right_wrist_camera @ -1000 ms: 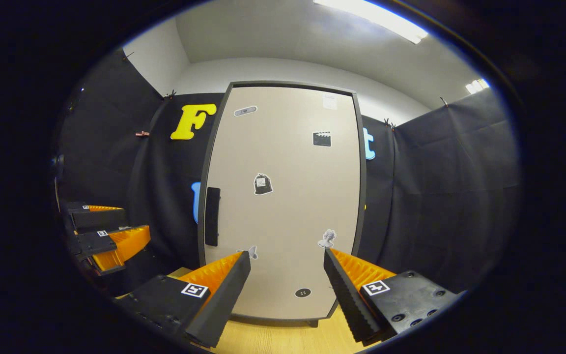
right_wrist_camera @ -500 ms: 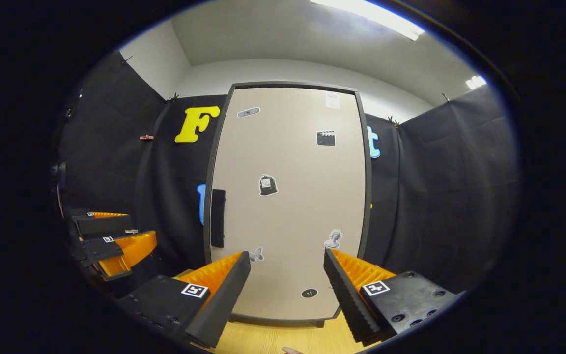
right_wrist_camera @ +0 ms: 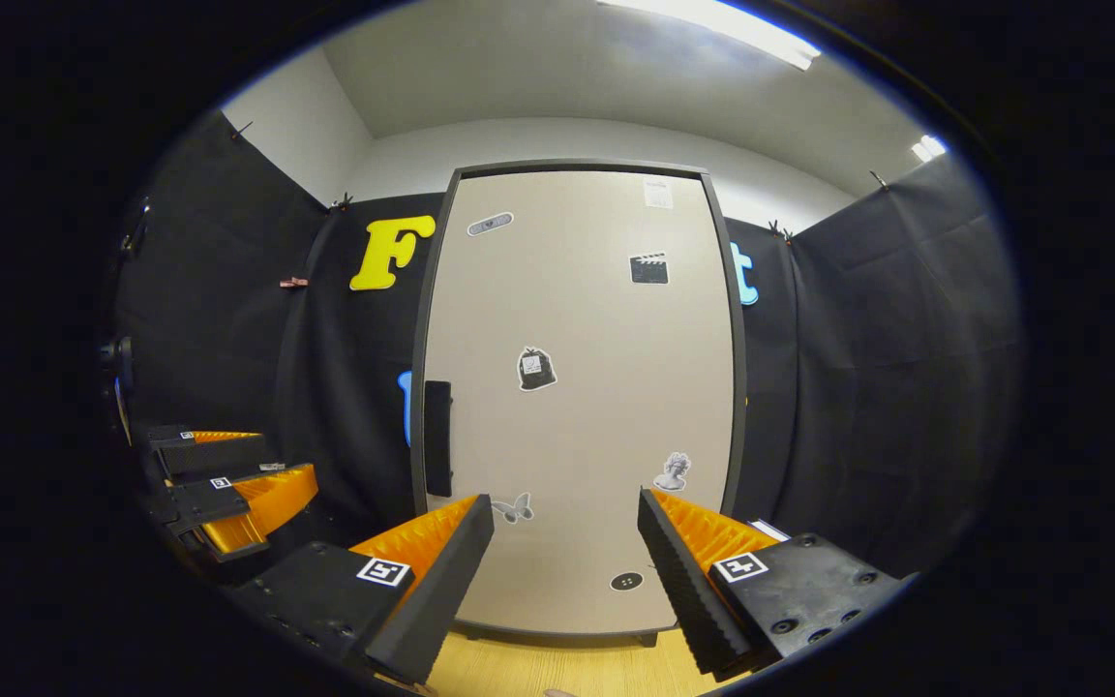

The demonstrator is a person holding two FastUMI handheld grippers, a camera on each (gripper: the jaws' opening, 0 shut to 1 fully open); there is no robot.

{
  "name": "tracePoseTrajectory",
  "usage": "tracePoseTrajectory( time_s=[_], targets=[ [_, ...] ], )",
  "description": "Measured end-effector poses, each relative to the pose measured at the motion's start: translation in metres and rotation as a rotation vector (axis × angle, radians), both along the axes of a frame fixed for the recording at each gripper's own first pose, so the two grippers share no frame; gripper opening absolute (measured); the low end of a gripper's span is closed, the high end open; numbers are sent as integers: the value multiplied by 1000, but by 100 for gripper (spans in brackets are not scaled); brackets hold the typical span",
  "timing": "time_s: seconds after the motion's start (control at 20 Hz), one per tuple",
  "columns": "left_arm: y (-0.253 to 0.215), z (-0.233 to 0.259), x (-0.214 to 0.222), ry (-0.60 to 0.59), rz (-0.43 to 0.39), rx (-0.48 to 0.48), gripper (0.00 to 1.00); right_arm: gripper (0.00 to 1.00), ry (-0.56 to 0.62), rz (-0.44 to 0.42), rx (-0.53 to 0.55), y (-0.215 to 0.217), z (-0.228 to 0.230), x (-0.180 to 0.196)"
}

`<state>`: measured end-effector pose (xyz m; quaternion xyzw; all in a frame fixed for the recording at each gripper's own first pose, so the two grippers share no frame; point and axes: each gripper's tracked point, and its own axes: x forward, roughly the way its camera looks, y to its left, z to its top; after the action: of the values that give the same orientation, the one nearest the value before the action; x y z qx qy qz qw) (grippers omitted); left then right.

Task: Open the cabinet door with the right hand, grasp the bottle in the cabinet with the left hand and place it on the coaster, then close the cabinet door with the right hand.

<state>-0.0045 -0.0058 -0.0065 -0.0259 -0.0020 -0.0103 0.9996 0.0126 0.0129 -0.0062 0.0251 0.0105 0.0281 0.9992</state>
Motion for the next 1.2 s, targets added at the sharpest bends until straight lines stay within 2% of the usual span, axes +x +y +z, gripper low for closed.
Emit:
tracePoseTrajectory(
  time_s=[0.25, 0.5, 0.7, 1.1, 1.2],
  targets=[
    [10, -7, -4, 18, 18, -3, 94, 97, 21, 41, -27, 18, -7, 10],
    [48, -18, -17, 42, 90, 2, 94, 97, 24, 130, -1, 64, -10, 30],
    [82, -23, -30, 41, 146, 27, 94, 97, 14, 169, -6, 98, -11, 47],
    [136, -49, -33, 83, 217, 45, 94, 94, 4, 129, -26, 137, -26, 101],
    [141, -58, -31, 105, 212, 39, 94, 94, 10, 109, -34, 146, -31, 118]
  ],
)
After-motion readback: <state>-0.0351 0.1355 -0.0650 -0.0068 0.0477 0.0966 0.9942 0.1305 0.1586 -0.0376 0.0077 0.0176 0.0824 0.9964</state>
